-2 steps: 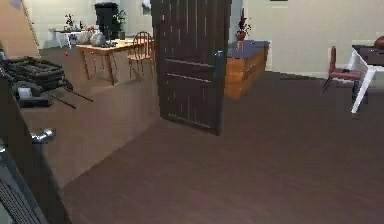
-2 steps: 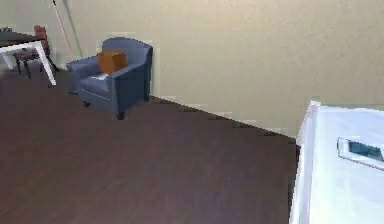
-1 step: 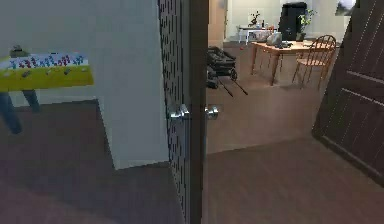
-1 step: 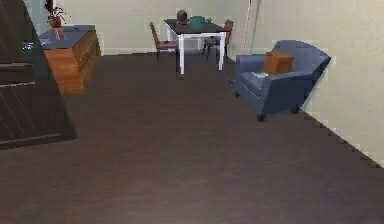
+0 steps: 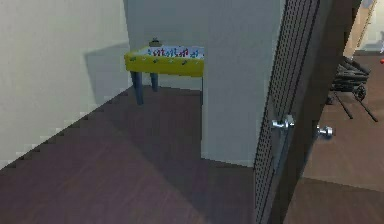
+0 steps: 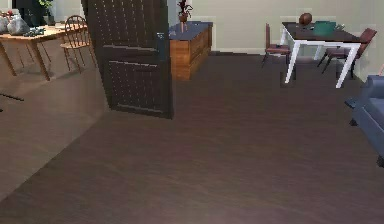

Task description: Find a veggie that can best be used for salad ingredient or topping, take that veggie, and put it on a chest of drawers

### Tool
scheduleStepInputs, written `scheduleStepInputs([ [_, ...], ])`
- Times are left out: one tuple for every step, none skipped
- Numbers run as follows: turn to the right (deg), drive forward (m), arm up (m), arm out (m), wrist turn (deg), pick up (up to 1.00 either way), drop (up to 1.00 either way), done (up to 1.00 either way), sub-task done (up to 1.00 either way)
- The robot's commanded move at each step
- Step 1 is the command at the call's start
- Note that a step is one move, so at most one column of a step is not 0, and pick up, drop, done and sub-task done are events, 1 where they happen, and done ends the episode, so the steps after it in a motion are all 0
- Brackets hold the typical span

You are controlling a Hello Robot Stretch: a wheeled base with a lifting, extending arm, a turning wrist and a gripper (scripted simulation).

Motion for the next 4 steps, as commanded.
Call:
scheduleStepInputs([
  [0.0, 0.1, 0.0, 0.0, 0.0, 0.0, 0.0, 0.0, 0.0],
  [45.0, 0.0, 0.0, 0.0, 0.0, 0.0, 0.0, 0.0, 0.0],
  [30.0, 0.0, 0.0, 0.0, 0.0, 0.0, 0.0, 0.0, 0.0],
  [0.0, 0.9, 0.0, 0.0, 0.0, 0.0, 0.0, 0.0, 0.0],
])
